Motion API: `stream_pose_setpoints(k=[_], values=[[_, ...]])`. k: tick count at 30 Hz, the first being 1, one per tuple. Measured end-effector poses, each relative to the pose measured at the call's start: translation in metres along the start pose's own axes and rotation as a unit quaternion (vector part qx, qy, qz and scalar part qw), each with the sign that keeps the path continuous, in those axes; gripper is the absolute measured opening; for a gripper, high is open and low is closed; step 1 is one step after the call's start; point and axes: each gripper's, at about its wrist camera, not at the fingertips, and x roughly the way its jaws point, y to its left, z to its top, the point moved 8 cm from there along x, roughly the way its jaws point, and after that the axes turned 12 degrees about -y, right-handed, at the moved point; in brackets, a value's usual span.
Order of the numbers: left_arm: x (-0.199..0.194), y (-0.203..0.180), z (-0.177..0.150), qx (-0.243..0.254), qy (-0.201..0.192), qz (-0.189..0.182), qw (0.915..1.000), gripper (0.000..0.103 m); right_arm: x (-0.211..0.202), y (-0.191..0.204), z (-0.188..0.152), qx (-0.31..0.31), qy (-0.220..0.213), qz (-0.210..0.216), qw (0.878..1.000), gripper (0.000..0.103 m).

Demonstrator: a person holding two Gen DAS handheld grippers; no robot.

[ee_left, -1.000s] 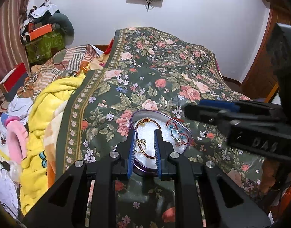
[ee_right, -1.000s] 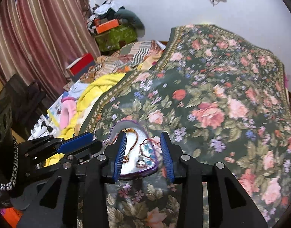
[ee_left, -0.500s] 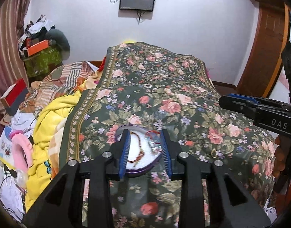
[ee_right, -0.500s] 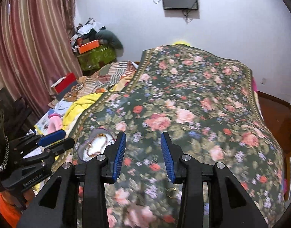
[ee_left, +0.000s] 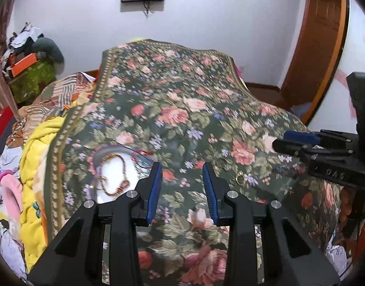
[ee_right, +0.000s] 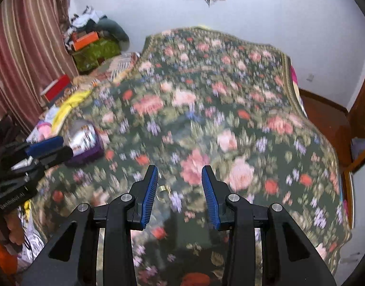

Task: Organize jewelry
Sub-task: 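Open both tools and lift them away from the tin, then grasp the gold hoop earring with the right tool while the left tool approaches a silver ring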

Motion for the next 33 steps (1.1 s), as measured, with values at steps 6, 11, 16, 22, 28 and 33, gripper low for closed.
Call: stream_pose_setpoints(k=[6,11,16,22,28,33], values=[[0.018,-0.011,-0.022,0.002,0.035,-0.014,0.9993,0.034,0.012,0.001,-0.033,-0.006,0.047,0.009,0.999,0.035],[0.027,-0.014,-0.038,0.003,0.053,-0.02,0.9984,0.034,0.022,0.008,-0.042,-0.013,0.07,0.027,0.997,0.035],[0.034,-0.013,-0.049,-0.003,0.067,-0.024,0.9975,0.034,0.039,0.01,-0.049,-0.018,0.098,0.039,0.994,0.035],[0.04,-0.011,-0.056,-0.006,0.075,-0.026,0.9968,0.034,0.049,0.017,-0.053,-0.037,0.116,0.057,0.991,0.035],[0.042,-0.011,-0.059,-0.012,0.078,-0.029,0.9964,0.034,0.054,0.022,-0.052,-0.056,0.116,0.061,0.99,0.033],[0.04,-0.01,-0.057,-0.013,0.076,-0.03,0.9966,0.034,0.056,0.024,-0.051,-0.067,0.113,0.061,0.989,0.018]])
